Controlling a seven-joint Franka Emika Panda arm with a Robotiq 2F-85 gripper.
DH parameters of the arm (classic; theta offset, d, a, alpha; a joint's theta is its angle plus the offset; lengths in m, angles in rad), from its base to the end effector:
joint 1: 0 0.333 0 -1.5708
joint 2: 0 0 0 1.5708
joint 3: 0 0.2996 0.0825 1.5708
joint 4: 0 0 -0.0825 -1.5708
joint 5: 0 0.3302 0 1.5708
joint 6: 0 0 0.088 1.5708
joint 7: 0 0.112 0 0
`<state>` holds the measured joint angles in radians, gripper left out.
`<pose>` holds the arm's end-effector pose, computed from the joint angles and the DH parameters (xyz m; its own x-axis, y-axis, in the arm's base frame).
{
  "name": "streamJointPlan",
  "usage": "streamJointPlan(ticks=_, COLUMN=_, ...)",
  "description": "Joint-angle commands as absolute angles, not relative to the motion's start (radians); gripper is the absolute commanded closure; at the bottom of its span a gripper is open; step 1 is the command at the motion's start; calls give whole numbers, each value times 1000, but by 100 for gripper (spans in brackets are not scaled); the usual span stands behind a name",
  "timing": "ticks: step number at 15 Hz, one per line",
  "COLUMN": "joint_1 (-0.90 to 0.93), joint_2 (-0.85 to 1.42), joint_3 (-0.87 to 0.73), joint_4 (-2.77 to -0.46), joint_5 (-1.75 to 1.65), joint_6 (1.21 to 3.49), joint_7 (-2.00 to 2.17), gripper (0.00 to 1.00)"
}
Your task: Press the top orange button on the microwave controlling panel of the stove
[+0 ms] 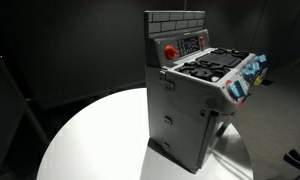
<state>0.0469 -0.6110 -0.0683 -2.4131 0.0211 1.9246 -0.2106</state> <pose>0.3372 -0.0092 0.5295 0.9735 0.1881 0.1305 0.1939 -0.9805 -0.0331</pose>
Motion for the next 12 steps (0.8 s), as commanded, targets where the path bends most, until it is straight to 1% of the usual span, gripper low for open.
streamJointPlan(ticks=1, joint_1=20, joint_2=-537, joint_3=-46, joint_4=-2340, joint_5=-13, joint_6=2004, joint_7=-162, gripper=0)
streamJointPlan(ticks=6, joint_1=3, joint_2=-403, joint_3=-19, joint_4=-2235, joint_5=-55, joint_6=2130, joint_7=-93, gripper=0)
streamJointPlan(ticks=12, joint_1=-12, joint_2=-247, joint_3=13, joint_4=-2117, joint_5=-116, joint_6=2167, joint_7=30, gripper=0)
